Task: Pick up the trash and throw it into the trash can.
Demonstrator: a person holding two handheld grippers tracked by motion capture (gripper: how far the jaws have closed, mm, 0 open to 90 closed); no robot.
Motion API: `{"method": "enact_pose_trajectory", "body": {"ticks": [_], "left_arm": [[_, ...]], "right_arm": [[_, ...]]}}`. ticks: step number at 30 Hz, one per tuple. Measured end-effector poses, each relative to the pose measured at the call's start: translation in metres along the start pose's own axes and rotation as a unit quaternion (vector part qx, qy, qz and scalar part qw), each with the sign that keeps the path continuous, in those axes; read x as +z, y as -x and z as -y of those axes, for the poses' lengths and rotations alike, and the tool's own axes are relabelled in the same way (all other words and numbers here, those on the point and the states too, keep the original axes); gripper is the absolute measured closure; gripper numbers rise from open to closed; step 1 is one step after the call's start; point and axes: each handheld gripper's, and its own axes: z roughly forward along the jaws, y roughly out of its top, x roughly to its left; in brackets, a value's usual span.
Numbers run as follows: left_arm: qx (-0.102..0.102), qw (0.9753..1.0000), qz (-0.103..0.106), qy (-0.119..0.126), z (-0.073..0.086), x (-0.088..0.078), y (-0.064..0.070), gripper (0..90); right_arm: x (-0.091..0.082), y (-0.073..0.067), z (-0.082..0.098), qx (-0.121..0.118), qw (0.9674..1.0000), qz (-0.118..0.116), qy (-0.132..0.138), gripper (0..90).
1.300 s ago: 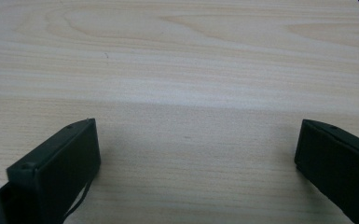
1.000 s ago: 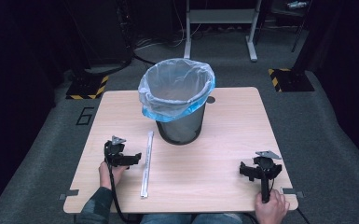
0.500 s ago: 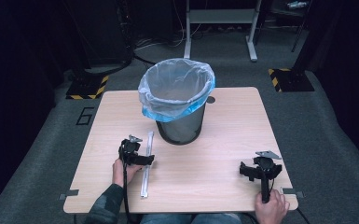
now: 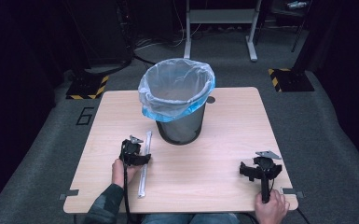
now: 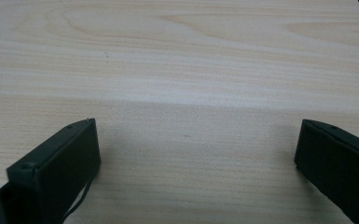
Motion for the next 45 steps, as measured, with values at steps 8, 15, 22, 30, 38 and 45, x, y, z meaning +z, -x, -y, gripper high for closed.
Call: {"method": "enact_pose_trajectory", "body": {"ticks": [8, 15, 22, 30, 38, 45], "left_arm": [[-0.006, 0.9999, -0.001, 0.009, 0.004, -0.003, -0.004, 68.1], [-0.006, 0.9999, -0.001, 0.015, 0.008, -0.006, -0.007, 77.4], [-0.01, 0.9997, -0.003, 0.02, 0.011, -0.008, -0.01, 77.6], [-0.018, 0.999, -0.002, 0.042, 0.011, -0.019, -0.017, 77.6], [-0.022, 0.9978, -0.002, 0.063, 0.007, -0.032, -0.021, 77.5], [-0.048, 0.9946, 0.026, 0.088, 0.0, -0.045, -0.03, 77.5]], "right_arm": [[0.0, 0.001, 0.0, -0.004, 1.0, 0.0, 0.0, 0.0], [0.0, 0.001, 0.0, -0.004, 1.0, 0.0, 0.0, 0.0], [0.0, 0.001, 0.0, -0.004, 1.0, 0.0, 0.0, 0.0], [0.0, 0.001, 0.0, -0.004, 1.0, 0.0, 0.0, 0.0], [0.0, 0.001, 0.0, -0.004, 1.0, 0.0, 0.0, 0.0], [0.0, 0.001, 0.0, -0.004, 1.0, 0.0, 0.0, 0.0]]}}
